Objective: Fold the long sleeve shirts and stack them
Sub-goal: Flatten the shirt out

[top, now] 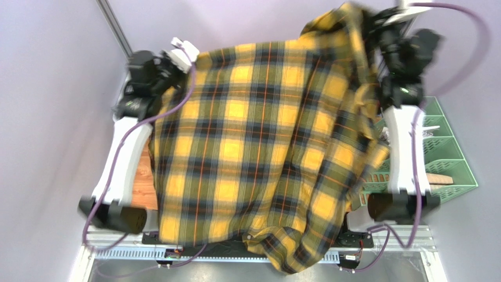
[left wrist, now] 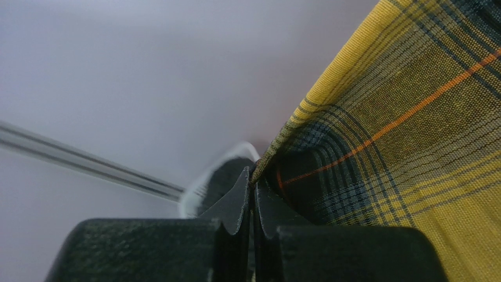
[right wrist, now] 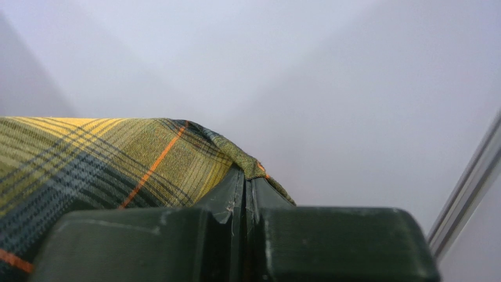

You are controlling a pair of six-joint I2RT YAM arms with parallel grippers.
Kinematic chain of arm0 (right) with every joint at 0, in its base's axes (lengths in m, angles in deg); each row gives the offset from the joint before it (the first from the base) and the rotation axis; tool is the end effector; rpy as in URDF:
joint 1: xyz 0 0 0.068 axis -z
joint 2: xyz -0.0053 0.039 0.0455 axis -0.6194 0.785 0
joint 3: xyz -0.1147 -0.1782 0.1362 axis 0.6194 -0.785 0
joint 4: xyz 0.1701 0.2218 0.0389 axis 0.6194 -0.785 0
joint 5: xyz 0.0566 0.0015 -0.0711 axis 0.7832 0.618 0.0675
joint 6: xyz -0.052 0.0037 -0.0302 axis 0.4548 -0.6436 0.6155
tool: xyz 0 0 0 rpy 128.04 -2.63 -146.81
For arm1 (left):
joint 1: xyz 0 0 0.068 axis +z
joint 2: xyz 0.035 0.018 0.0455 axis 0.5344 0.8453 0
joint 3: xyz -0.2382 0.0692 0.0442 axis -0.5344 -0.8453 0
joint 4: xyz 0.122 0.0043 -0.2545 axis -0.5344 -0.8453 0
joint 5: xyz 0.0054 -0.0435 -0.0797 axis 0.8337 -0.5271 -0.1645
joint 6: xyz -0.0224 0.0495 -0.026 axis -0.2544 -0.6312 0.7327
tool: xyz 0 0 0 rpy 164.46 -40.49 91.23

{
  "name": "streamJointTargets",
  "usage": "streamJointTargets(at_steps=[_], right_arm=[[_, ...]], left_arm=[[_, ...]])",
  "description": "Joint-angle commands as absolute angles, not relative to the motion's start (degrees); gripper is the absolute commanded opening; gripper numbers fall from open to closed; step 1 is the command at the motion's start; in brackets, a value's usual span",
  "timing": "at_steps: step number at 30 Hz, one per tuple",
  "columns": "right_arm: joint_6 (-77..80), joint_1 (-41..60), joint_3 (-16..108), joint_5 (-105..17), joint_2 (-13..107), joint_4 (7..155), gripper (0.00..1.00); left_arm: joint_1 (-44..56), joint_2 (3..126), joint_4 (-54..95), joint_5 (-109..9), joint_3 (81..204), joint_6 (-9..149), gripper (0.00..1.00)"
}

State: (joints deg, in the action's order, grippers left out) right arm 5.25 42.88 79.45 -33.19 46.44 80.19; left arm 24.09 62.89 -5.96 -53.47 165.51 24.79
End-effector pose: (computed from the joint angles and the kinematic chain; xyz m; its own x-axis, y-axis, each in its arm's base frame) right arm 0.2903 -0.0091 0.5857 0.4421 0.0141 -0.8969 -0.2322 0.9676 -0.0992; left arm 0.2904 -0.0508 0.4940 0.1466 0.5297 -0.8354 0.3063 0.7787 0.5475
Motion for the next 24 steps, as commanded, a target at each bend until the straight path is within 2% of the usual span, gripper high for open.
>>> streamJointTargets(at_steps=[1,5,6,7,8,9,10,11,12,14,16,19,24], right_arm=[[15.27,36.02,70.49,-35.11,54.11,79.00,0.00],[22.82,30.81,74.32,-41.68,69.80,78.22,0.00],[23.54,30.11,79.39,-42.50,73.08,76.65,0.07],[24.94,28.71,84.23,-42.77,76.42,73.93,0.18],[26.26,27.83,88.89,-45.81,82.37,70.95,0.32],[25.93,27.29,97.55,-46.54,84.60,65.18,0.41],[25.23,27.38,101.38,-46.37,86.36,61.90,0.48],[24.52,27.46,104.11,-46.72,87.51,58.91,0.62],[23.91,27.55,105.97,-46.03,87.09,53.40,0.69],[24.34,27.73,102.32,-44.36,81.77,49.05,0.85],[25.21,27.90,90.95,-42.86,76.30,46.41,0.88],[26.53,27.99,78.36,-38.83,66.19,40.27,0.88],[29.60,27.82,65.66,-34.77,56.68,23.04,0.77]], left_arm=[[24.39,74.53,-0.49,-52.31,156.52,22.47,0.00],[25.44,91.15,-1.33,-50.82,163.34,24.04,0.00],[25.62,98.50,-3.18,-49.07,170.15,24.31,0.01],[25.97,102.49,-5.81,-48.01,174.48,24.31,0.04],[25.97,106.18,-11.93,-46.17,179.14,24.75,0.11],[26.06,111.70,-14.95,-42.85,187.45,25.53,0.26],[26.67,113.32,-17.94,-42.55,191.10,26.24,0.38],[27.11,114.04,-21.71,-42.73,193.31,28.16,0.52],[27.55,112.30,-22.18,-44.12,193.07,28.70,0.69],[28.08,108.35,-21.14,-45.88,188.97,28.62,0.71],[27.99,100.97,-19.91,-50.00,179.48,27.40,0.74],[27.64,92.97,-21.92,-55.81,169.63,25.81,0.73],[27.03,85.92,-27.01,-57.76,155.82,21.77,0.68]])
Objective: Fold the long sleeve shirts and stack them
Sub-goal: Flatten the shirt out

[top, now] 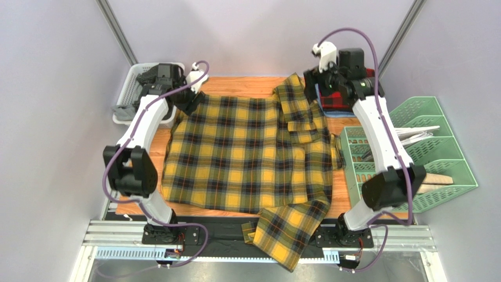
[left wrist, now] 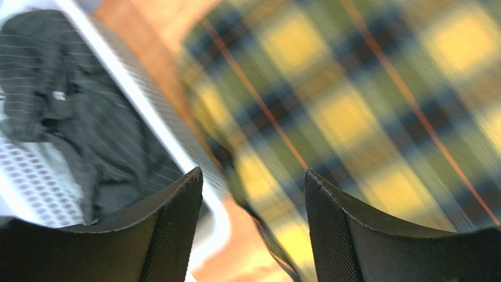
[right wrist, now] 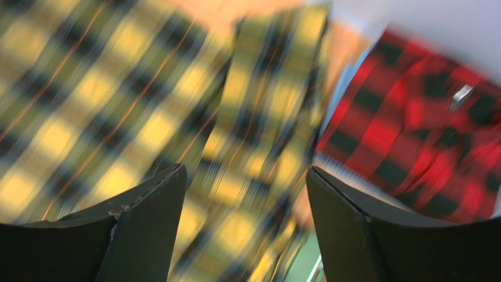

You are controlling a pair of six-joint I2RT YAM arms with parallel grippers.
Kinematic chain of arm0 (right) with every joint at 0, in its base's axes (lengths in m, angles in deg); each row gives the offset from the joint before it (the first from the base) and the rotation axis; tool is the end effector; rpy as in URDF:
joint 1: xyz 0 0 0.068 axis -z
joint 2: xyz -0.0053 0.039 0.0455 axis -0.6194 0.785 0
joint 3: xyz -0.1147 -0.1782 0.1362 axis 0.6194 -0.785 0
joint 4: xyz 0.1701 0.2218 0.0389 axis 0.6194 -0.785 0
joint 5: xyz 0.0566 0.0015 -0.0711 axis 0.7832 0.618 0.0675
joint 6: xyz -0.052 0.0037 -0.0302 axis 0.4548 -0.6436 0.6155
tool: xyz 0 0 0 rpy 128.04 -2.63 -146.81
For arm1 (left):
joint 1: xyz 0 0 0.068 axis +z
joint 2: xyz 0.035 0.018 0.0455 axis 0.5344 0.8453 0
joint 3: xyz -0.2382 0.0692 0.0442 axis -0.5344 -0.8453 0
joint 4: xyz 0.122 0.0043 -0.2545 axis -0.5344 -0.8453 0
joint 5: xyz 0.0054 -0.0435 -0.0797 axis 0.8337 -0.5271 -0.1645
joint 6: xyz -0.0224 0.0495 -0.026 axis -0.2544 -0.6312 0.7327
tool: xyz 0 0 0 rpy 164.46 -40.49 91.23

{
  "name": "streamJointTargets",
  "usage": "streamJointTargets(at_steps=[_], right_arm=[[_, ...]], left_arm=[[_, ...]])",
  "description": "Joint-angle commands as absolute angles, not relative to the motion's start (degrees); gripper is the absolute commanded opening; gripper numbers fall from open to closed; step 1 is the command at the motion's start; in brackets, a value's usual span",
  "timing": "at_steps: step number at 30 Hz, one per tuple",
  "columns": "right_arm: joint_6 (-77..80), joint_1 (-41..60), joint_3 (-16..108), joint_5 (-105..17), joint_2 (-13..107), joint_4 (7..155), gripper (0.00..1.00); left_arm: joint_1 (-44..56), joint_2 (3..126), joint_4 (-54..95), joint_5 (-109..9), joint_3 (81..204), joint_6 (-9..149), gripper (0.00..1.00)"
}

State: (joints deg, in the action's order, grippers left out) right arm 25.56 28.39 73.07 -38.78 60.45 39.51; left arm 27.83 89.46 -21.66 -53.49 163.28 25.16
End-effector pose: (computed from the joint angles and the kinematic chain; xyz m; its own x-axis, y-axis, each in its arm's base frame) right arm 0.3853 0.0774 0.3865 -0.4210 -0.3675 -0.8293 -0.5006 0.8566 -0.1254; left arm 0.4124 -0.0410 0.2916 -0.4955 0.5803 -0.6463 0.5796 0.7751 0.2516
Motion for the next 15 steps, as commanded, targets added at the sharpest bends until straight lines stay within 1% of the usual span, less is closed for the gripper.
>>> streamJointTargets(at_steps=[1,3,4,5,7,8,14,15], right_arm=[[31.53,27.82,61.56,-37.38,55.46,21.28,0.74],[33.91,28.17,57.05,-39.68,54.31,18.72,0.72],[35.75,28.17,54.07,-43.00,53.34,19.06,0.70],[36.81,28.43,49.17,-44.25,53.16,21.15,0.68],[38.31,28.78,44.57,-48.19,53.77,23.88,0.64],[39.88,29.04,41.59,-48.91,54.47,26.25,0.64],[43.23,30.27,38.67,-51.82,61.94,29.52,0.62],[44.02,30.54,37.97,-51.82,62.64,30.04,0.62]], left_arm=[[27.03,85.57,-27.89,-57.32,154.15,20.72,0.67],[27.03,84.69,-28.25,-56.00,148.79,19.22,0.65],[27.03,84.60,-27.64,-55.30,147.04,18.34,0.64],[27.03,85.21,-27.38,-53.73,144.15,17.81,0.62],[27.11,86.52,-27.55,-51.53,142.37,17.02,0.59],[27.29,87.84,-27.72,-49.86,140.88,16.84,0.54],[28.43,88.65,-27.37,-44.76,133.58,15.09,0.45],[28.43,88.21,-27.63,-44.49,132.53,14.65,0.44]])
